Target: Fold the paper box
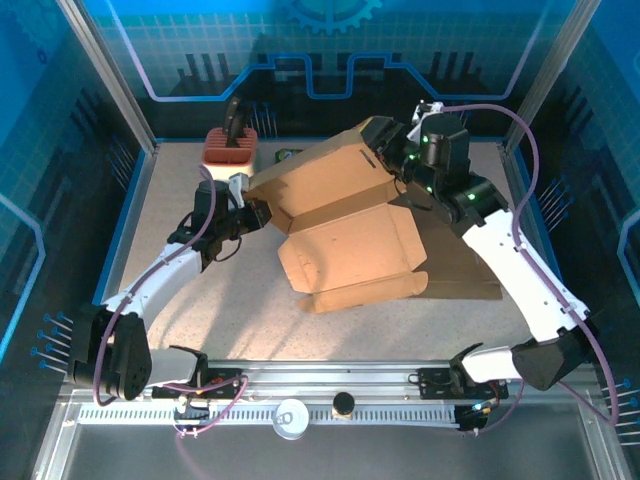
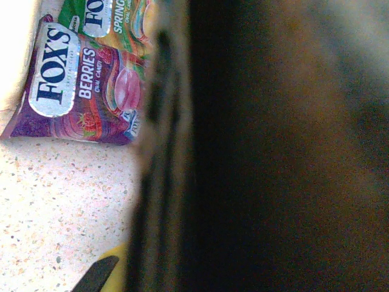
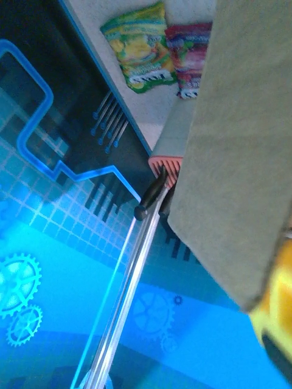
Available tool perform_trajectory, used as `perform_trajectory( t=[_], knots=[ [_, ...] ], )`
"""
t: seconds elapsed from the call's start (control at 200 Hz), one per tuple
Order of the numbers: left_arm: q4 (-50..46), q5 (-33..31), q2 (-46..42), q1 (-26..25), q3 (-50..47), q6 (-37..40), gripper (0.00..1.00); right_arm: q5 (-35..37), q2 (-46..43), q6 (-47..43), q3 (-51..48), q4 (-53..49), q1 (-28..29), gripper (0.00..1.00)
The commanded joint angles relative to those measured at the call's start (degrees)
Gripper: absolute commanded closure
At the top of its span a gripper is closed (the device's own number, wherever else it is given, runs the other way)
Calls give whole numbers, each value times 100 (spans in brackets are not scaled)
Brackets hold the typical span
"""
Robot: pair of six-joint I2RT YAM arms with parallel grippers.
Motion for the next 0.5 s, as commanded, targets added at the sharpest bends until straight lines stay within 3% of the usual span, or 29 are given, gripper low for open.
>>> perform_trajectory(
  t=[0.0, 0.21, 0.3, 0.38, 0.495],
  knots=[
    [51, -3, -179, -31, 29, -138, 100, -317, -44, -219, 181, -242, -56, 67],
    [-48, -79, -154, -31, 134, -263, 100, -571, -511, -903, 121, -1169, -187, 57],
    [-125, -62, -80, -31, 212, -265, 100, -823, -866, -1382, 57, -1372, -444, 43],
    [-234, -49, -15, -18, 290, -248, 100, -1335, -1128, -1847, 50, -1402, -813, 36],
    [-290, 109, 115, 59, 401, -275, 100, -2717, -1544, -2186, -169, -773, -1624, 30]
  ],
)
